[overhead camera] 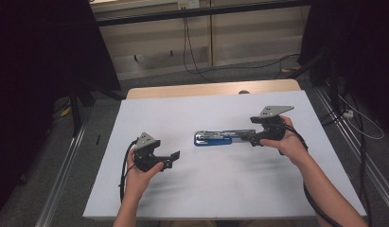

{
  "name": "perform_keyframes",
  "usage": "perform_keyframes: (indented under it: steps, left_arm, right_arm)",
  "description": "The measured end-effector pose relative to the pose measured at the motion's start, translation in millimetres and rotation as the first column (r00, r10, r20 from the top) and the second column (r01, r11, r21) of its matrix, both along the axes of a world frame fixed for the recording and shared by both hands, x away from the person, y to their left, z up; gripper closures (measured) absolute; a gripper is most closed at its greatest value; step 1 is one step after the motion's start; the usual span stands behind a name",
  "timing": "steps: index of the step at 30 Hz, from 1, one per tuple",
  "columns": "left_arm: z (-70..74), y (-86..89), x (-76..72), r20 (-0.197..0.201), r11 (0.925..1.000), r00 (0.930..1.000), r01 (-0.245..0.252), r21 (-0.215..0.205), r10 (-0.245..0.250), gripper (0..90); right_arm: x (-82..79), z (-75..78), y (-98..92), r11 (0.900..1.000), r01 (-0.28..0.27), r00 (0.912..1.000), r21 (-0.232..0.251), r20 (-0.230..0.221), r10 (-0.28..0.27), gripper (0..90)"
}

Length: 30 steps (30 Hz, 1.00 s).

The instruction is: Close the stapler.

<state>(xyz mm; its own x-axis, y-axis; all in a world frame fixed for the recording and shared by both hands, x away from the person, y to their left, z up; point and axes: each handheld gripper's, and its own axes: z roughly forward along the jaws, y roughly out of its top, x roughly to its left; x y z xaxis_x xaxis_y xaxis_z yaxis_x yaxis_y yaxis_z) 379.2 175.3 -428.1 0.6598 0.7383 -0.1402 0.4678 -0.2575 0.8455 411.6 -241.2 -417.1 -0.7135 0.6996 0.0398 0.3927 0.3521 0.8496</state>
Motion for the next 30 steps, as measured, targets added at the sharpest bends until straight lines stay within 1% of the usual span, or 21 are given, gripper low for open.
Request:
perform_keyframes:
  steps: [2,3,6,8,9,11,12,14,16,18,20,21,23,24,25,26,27,29,30]
  left_arm:
    - [0.3,-0.1,0.7,0.005,1.0,1.0,0.008,0.004,-0.008,6.5]
    - [0.0,-1.1,0.7,0.006,1.0,1.0,0.005,-0.009,-0.005,6.6]
    - [-0.8,-1.9,2.0,0.007,1.0,1.0,0.007,-0.007,-0.007,6.8]
    - [-1.4,-1.5,3.6,0.003,1.0,1.0,-0.002,-0.005,0.002,6.9]
    - [-1.7,-1.8,4.4,-0.001,0.9999,1.0,-0.005,-0.011,0.005,7.0]
    - [-1.9,-2.4,6.4,0.003,0.9999,1.0,-0.003,-0.014,0.004,7.4]
    - [-1.2,-3.0,7.4,-0.002,0.9999,1.0,0.001,-0.011,-0.001,7.6]
    - [0.0,-5.8,9.2,0.003,0.9999,1.0,0.004,-0.013,-0.004,7.6]
    - [0.8,-8.8,10.3,0.005,0.9997,1.0,0.005,-0.023,-0.005,8.6]
    - [1.0,-10.7,11.8,0.01,0.9999,0.9999,0.011,-0.012,-0.011,12.3]
    - [0.4,-13.8,13.9,-0.001,0.9998,0.9999,0.016,-0.011,-0.016,12.7]
    - [0.1,-15.6,14.7,-0.002,0.9997,0.9998,0.019,-0.014,-0.02,13.0]
    - [-0.9,-20.2,16.0,0.0,0.9992,0.9997,0.026,-0.029,-0.026,15.6]
    - [-1.1,-21.1,17.0,-0.001,0.9992,0.9993,0.037,-0.017,-0.037,16.4]
    - [-1.4,-23.5,18.0,-0.002,0.9992,0.9993,0.037,-0.015,-0.037,16.9]
    - [-1.5,-25.0,19.0,-0.003,0.9991,0.9991,0.042,-0.003,-0.042,17.6]
    - [-1.7,-27.0,19.2,-0.006,0.9992,0.9993,0.037,-0.018,-0.037,17.9]
    - [-1.0,-28.9,21.3,0.0,0.9989,0.9989,0.046,-0.003,-0.046,20.5]
    - [-1.2,-31.2,21.9,0.001,0.9991,0.9992,0.04,-0.017,-0.04,21.2]
  right_arm:
    - [-1.5,-1.7,-3.0,1.0,0.02,0.9998,0.015,0.002,-0.02,15.2]
    - [-2.0,-2.7,-4.4,1.0,0.028,0.9996,0.014,0.0,-0.028,15.2]
    - [-3.2,-5.7,-7.2,0.999,0.043,0.9991,-0.008,-0.002,-0.043,15.2]
    - [-4.0,-6.1,-8.7,0.999,0.05,0.9987,-0.019,0.003,-0.05,15.3]
    - [-4.5,-5.7,-9.9,0.998,0.056,0.9984,-0.024,0.007,-0.055,15.8]
    - [-5.5,-4.7,-12.1,0.997,0.077,0.9968,-0.014,0.024,-0.076,18.1]
    - [-6.2,-4.3,-13.4,0.996,0.086,0.9959,-0.007,0.027,-0.086,18.8]
    - [-7.2,-4.6,-15.8,0.995,0.104,0.9941,-0.002,0.031,-0.104,19.3]
    - [-8.0,-5.8,-18.2,0.994,0.113,0.9933,0.0,0.025,-0.113,20.1]
    - [-8.5,-7.6,-20.5,0.993,0.121,0.9926,0.002,0.013,-0.121,21.4]
    - [-9.5,-8.5,-22.5,0.992,0.127,0.9918,-0.012,0.019,-0.126,23.6]
    - [-10.3,-8.6,-23.6,0.991,0.133,0.991,-0.01,0.018,-0.132,25.2]
    - [-11.9,-8.4,-26.3,0.99,0.139,0.99,-0.009,0.026,-0.139,29.2]
    - [-12.7,-8.2,-27.7,0.989,0.144,0.9891,-0.012,0.031,-0.144,30.5]
    - [-13.4,-8.2,-29.4,0.989,0.149,0.9883,-0.017,0.034,-0.149,31.6]
    - [-14.1,-8.3,-31.6,0.987,0.16,0.9867,-0.02,0.033,-0.159,34.0]
    - [-14.5,-8.6,-33.6,0.986,0.163,0.9862,-0.017,0.03,-0.163,36.1]
    - [-15.3,-9.1,-36.8,0.985,0.173,0.9846,-0.025,0.032,-0.172,40.4]
    - [-15.7,-9.5,-38.7,0.984,0.179,0.9836,-0.029,0.032,-0.178,42.0]
